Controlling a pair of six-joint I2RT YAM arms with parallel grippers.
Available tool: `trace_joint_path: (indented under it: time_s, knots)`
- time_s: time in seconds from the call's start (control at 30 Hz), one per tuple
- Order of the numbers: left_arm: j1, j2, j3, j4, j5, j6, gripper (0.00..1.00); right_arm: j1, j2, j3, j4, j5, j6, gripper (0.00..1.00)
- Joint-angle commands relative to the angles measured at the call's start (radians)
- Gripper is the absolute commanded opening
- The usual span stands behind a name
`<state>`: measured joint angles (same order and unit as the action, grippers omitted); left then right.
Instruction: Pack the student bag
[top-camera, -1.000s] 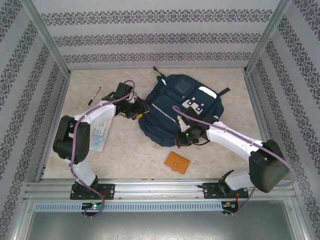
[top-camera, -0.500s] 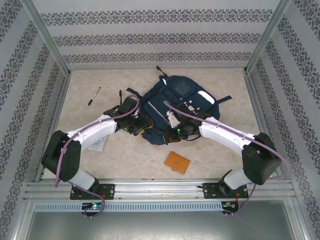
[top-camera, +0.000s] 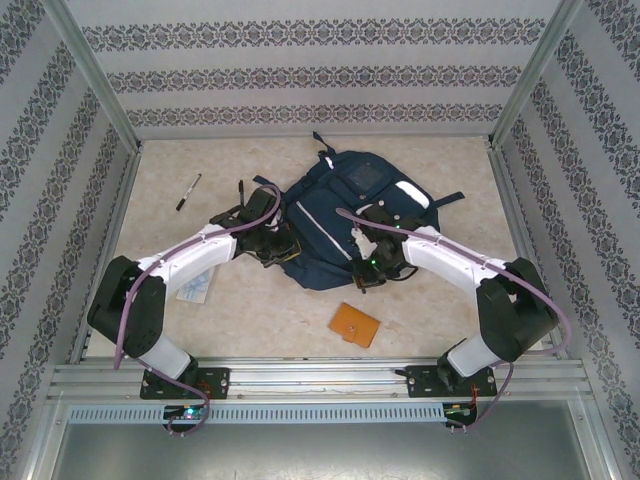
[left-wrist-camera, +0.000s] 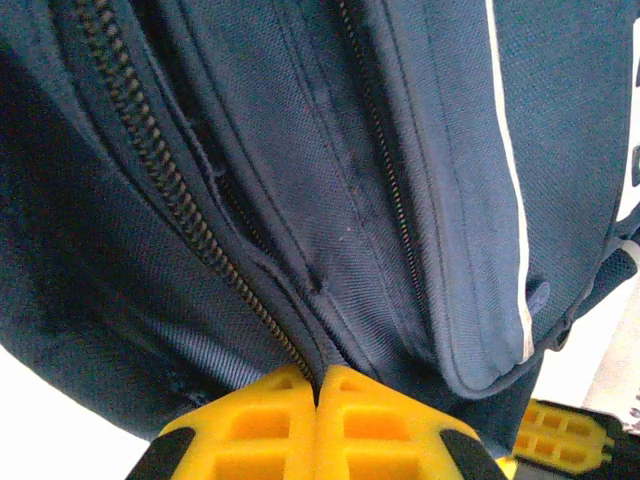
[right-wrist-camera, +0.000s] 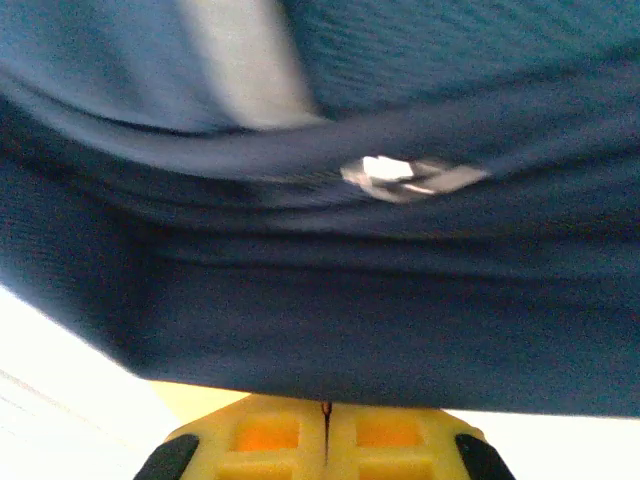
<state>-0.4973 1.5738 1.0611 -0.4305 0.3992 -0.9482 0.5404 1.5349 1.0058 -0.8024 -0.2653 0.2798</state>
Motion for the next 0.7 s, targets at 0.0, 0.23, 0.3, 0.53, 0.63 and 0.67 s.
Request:
trace_joint_path:
  time_s: [0.0,0.23,0.3,0.53,0.63,0.67]
  knots:
    - [0.03,0.006,0.042,-0.034,0.01,0.045,0.0,-0.067,0.021,0.015,-0.121,0.11,-0.063,0.0]
    - [0.037,-0.028,0.056,-0.076,0.019,0.099,0.0,-0.237,0.076,-0.007,-0.098,0.346,0.035,0.02]
    - [0.039,-0.034,0.047,-0.076,0.032,0.11,0.0,-0.285,0.057,-0.037,-0.04,0.355,0.042,0.02]
    - [0.037,-0.034,0.023,-0.07,0.091,0.135,0.0,-0.417,-0.018,-0.115,0.141,0.3,0.063,0.11]
    - [0.019,-0.043,0.017,-0.045,0.123,0.126,0.0,-0.432,-0.037,-0.105,0.126,0.257,0.048,0.24]
    - [0.004,-0.053,0.017,-0.028,0.131,0.129,0.07,-0.433,-0.058,-0.102,0.114,0.255,0.039,0.29]
